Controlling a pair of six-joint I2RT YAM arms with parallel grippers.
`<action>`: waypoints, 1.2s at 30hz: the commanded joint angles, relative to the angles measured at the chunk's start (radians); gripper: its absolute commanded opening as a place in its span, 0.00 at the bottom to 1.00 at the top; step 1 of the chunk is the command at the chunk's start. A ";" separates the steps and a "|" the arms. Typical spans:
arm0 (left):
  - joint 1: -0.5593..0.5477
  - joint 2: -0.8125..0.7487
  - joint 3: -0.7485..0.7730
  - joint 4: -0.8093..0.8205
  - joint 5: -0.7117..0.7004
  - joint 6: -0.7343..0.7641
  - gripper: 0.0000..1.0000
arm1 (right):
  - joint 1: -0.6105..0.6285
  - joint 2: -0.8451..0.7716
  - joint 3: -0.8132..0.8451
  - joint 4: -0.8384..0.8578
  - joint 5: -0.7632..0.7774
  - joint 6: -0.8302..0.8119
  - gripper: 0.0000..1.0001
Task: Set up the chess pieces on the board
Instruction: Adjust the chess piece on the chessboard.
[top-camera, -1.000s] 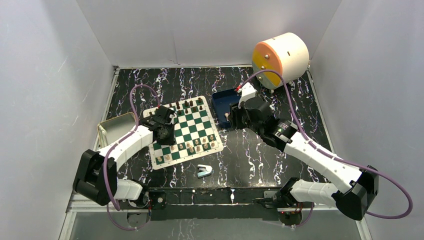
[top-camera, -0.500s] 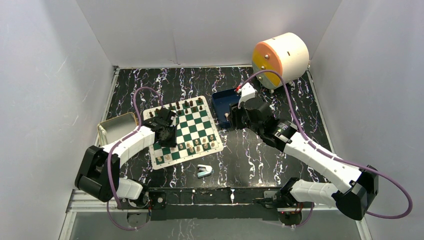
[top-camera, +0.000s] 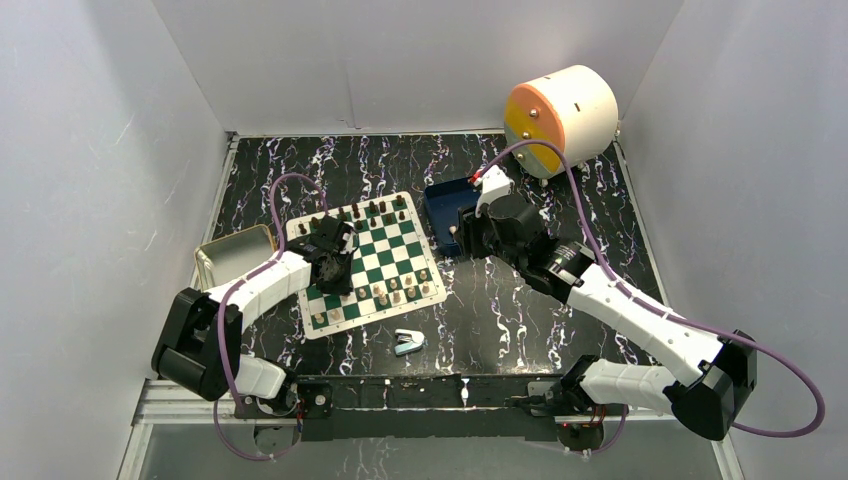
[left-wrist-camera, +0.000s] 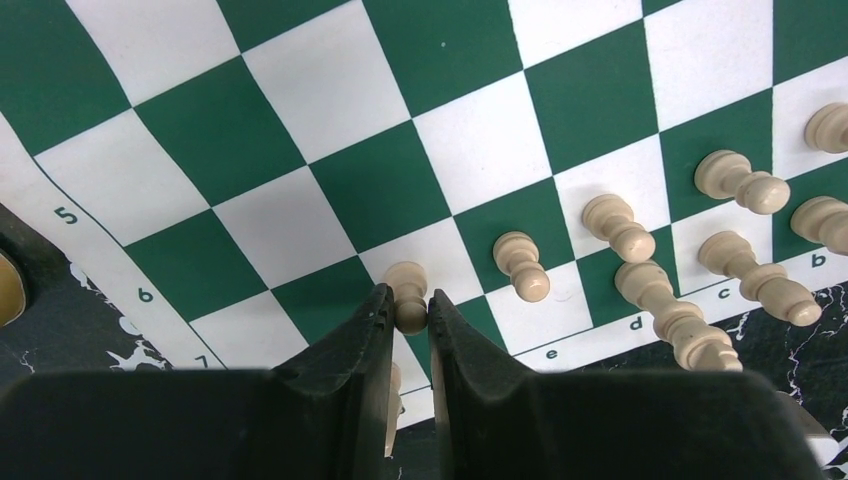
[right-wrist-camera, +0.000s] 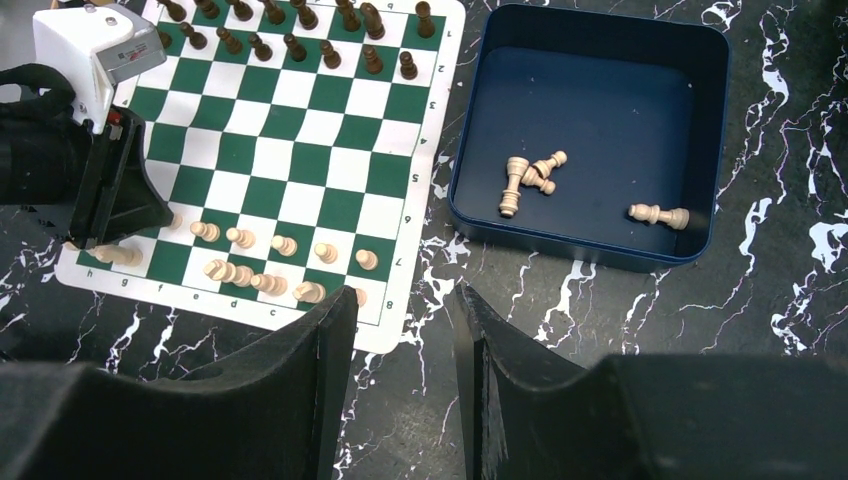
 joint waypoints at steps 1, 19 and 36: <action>0.005 -0.005 0.007 -0.011 -0.008 0.015 0.15 | -0.003 0.005 0.009 0.059 -0.001 -0.009 0.49; 0.005 -0.022 0.005 -0.013 0.033 0.024 0.12 | -0.002 0.052 0.015 0.067 -0.023 0.001 0.49; 0.005 -0.073 0.061 -0.050 0.074 0.029 0.32 | -0.020 0.134 0.043 0.074 -0.025 0.019 0.50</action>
